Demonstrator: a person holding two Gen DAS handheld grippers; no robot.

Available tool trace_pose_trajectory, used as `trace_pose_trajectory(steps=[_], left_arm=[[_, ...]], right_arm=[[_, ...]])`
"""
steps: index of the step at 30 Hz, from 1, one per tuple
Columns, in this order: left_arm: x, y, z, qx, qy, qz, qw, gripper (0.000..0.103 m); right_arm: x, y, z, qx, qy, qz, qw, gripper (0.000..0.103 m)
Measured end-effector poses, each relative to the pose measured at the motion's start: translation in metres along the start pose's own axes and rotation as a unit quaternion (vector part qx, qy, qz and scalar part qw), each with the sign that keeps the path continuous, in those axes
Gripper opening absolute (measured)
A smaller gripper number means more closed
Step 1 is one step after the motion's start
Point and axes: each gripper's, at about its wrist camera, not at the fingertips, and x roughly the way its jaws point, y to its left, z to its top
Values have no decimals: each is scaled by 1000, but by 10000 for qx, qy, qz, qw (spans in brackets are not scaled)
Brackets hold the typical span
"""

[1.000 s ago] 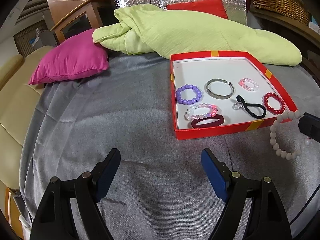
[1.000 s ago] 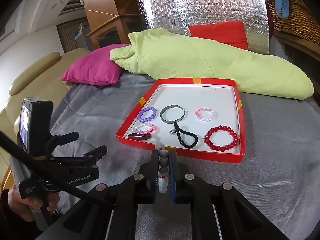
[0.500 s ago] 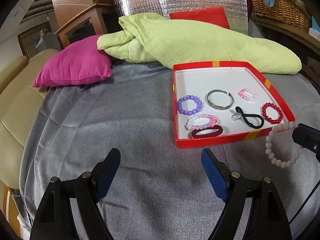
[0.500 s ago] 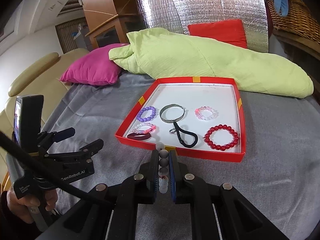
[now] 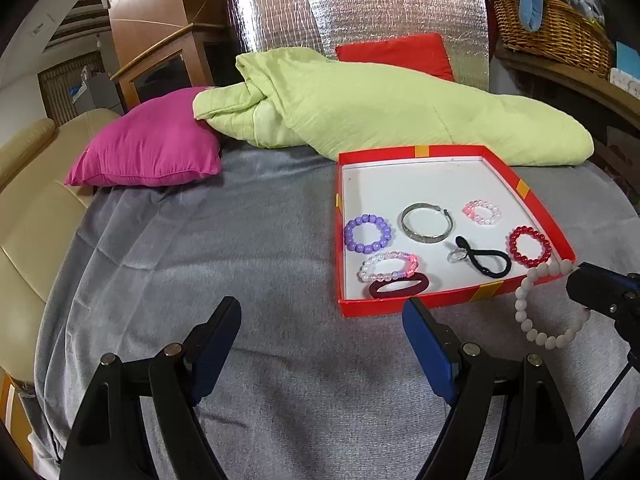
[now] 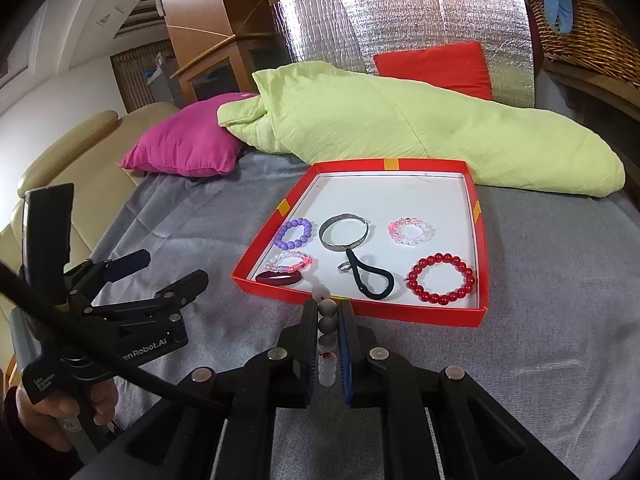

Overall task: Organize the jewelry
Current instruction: 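Carry the pearl bracelet with the right tool toward the red box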

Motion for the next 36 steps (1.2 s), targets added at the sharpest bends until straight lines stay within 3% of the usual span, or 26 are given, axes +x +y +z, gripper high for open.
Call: trace_pose_trajectory(steps=[36], left_arm=[[-6,4,6,-203,-195,-6,9996,85]], right_arm=[[-11,1,3,19,-252,24,9997,11]])
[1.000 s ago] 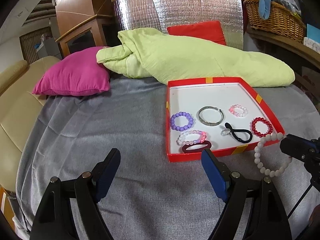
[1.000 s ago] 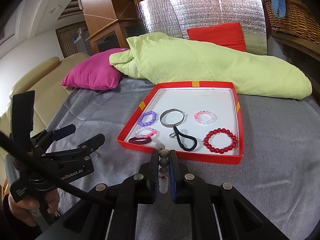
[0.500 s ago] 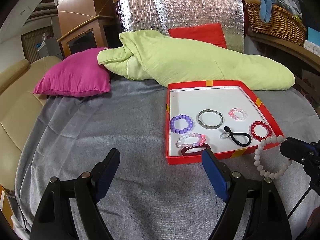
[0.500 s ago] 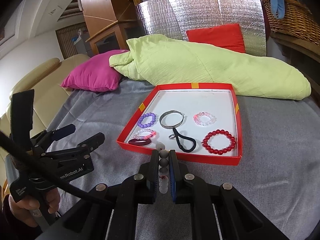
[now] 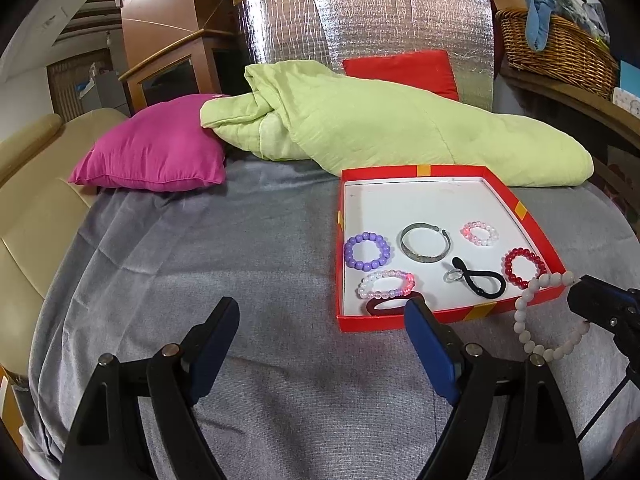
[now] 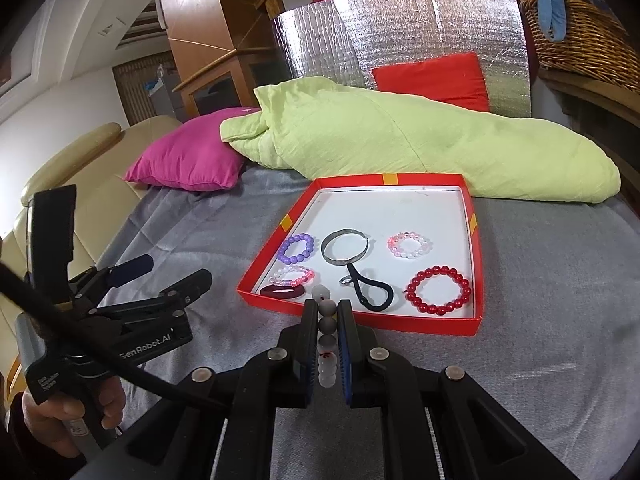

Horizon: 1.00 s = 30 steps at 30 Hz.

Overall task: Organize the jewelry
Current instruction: 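Carry the pearl bracelet with the right tool toward the red box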

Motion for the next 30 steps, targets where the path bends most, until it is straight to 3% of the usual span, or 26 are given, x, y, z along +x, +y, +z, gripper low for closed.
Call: trace_pose_trajectory(steps=[30], left_arm=[[3,9,2,-127,13,38,9999,85]], right_arm=[[5,11,4,-29,-111,-17,9999,11]])
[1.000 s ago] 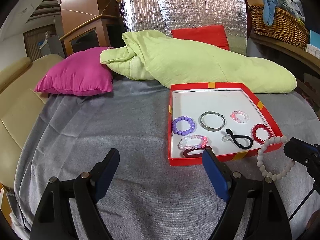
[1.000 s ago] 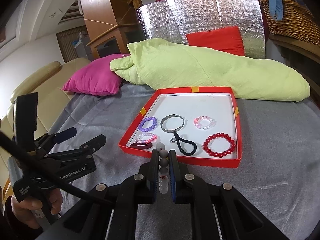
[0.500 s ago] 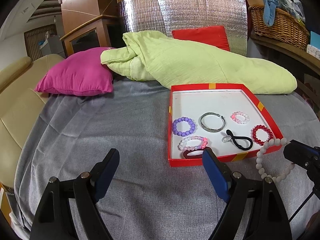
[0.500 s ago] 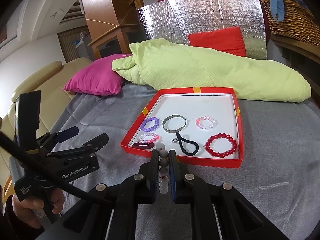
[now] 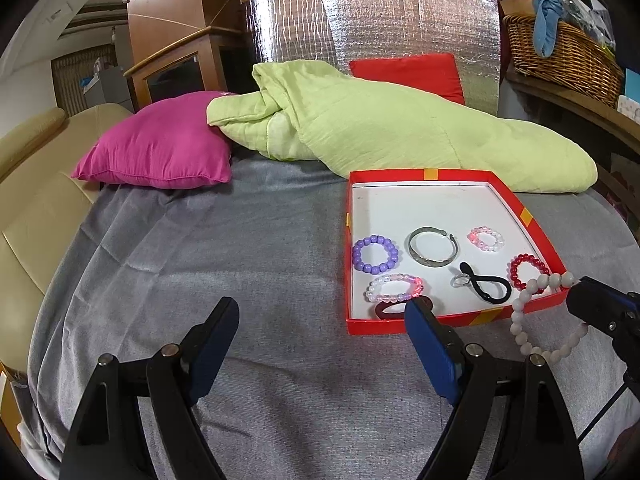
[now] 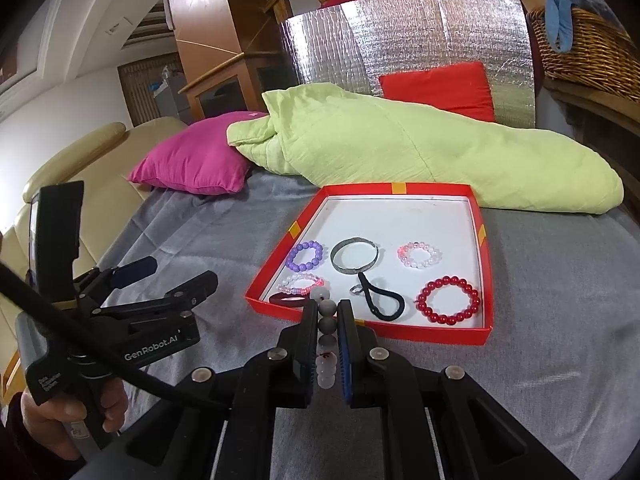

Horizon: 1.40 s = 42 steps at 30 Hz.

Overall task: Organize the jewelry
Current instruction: 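Carry the pearl bracelet with the right tool toward the red box, then lower the pearl bracelet into the box and open the right tool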

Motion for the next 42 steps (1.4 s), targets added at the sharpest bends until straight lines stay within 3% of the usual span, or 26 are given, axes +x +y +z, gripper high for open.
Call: trace_pose_trajectory(steps=[17,31,37,42], left_arm=[[52,11,24,-172,274,372,9988,85],[73,21,24,-334,572,380,9971,85],[77,23,26,-402,612,323,9968,85],[74,21,26,-381,562,301,9972,85]], right_arm=[[24,-31,47,314,-195,-398,9985,11],[152,-82,120,962,566,-612,9919,11],[192,-93,122,1174,941,-801,9854,11],[195,-102,113,1085,1054,-1222,9809,13]])
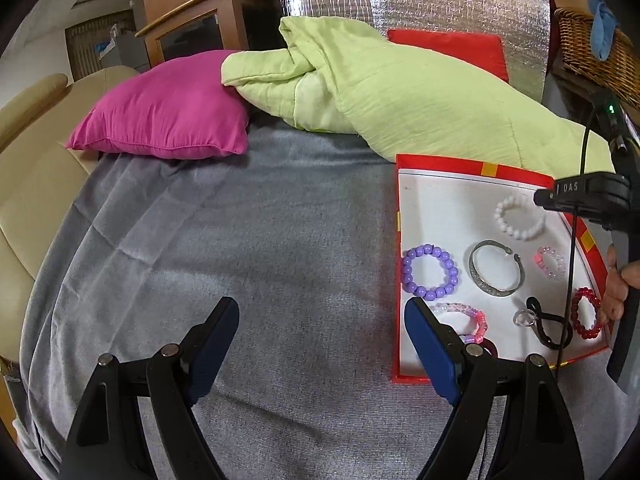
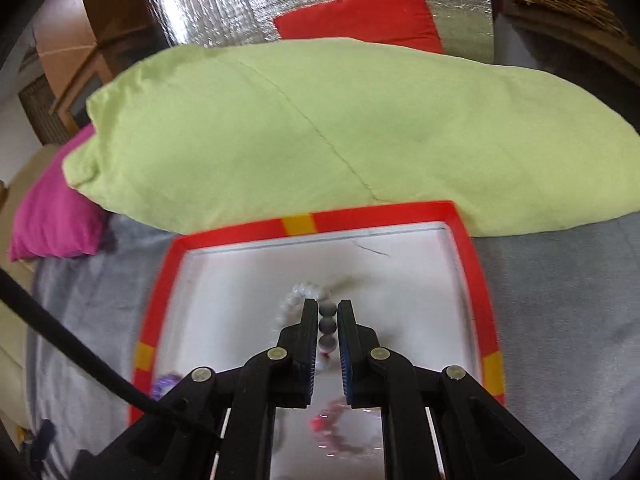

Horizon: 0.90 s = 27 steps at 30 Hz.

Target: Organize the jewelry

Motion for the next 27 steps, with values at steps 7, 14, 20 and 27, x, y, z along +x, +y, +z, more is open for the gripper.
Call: trace_pose_trajectory(steps=[7,14,20,27], left_arm=[[-10,-1,-1,47,-146,-8,9999,85],[-24,-3,-3,40,-294,-19,9996,85],[-37,-5,-8,84,-457,-39,9989,85],[-58,-10,-17,191,-683,-81,9974,86]], right_arm=[[-39,-1,-20,-335,-249,-154,9990,22],[-100,-2,-62,-607,-606,-18,9963,42],[-147,-2,-92,-741,-794,47,9941,42],[-186,-14,-131,-674,-964,99,9930,47]])
